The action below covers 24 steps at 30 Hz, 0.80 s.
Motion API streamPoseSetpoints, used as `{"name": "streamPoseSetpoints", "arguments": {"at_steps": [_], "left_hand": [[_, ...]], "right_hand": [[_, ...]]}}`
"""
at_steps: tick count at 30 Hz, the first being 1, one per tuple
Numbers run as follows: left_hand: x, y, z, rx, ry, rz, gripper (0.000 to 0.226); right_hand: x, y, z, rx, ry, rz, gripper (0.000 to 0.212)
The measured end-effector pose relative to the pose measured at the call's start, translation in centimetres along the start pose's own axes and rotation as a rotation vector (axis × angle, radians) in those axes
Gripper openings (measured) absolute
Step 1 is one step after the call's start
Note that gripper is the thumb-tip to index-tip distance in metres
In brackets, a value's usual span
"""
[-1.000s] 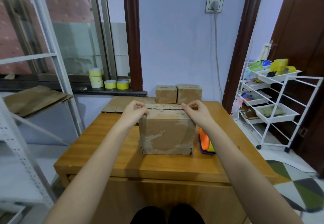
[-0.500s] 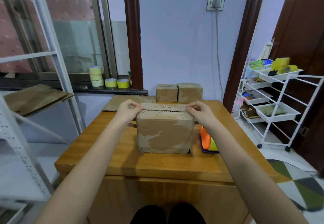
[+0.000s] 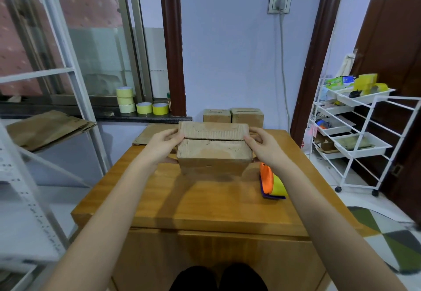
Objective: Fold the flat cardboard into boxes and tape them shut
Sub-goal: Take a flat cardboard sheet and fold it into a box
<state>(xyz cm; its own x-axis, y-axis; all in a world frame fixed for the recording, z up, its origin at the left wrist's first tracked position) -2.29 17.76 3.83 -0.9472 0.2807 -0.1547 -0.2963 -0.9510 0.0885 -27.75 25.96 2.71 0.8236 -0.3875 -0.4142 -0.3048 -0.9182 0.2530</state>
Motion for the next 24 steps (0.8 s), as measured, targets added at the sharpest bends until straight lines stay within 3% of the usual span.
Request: {"name": "streamPoseSetpoints", "arguments": {"at_steps": [3, 7, 18, 24], "left_hand": [[0.9, -1.0, -1.7, 0.129, -0.013, 0.017, 0.049], [1.4, -2.6, -7.0, 0.151, 0.023, 0.01, 0.052], [2.3, -4.6, -12.1, 0.177, 0.19, 0.036, 0.055], [1.6, -4.2, -11.2, 0.167, 0.22, -0.079, 0.058]], "right_hand": [[1.4, -1.1, 1.1, -0.131, 0.025, 0.095, 0.037], [4.2, -3.5, 4.9, -0.16, 0.031, 0.11, 0.04], [6.8, -6.1, 9.3, 0.016, 0.014, 0.116, 0.04], [5.5, -5.0, 7.5, 0.25, 0.15, 0.046, 0.046]]}}
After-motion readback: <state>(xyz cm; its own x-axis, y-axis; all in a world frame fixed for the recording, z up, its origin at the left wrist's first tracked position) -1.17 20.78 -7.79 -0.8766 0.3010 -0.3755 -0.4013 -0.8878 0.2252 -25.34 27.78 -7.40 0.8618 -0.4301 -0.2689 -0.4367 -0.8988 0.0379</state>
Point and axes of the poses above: each hand's wrist, its own y-axis towards the middle knuckle, its own x-axis out of the palm, z = x × y, the point moved 1 cm from there along y, towards the middle knuckle, and after that the axes turned 5 degrees about -y, right-handed, at the moved point
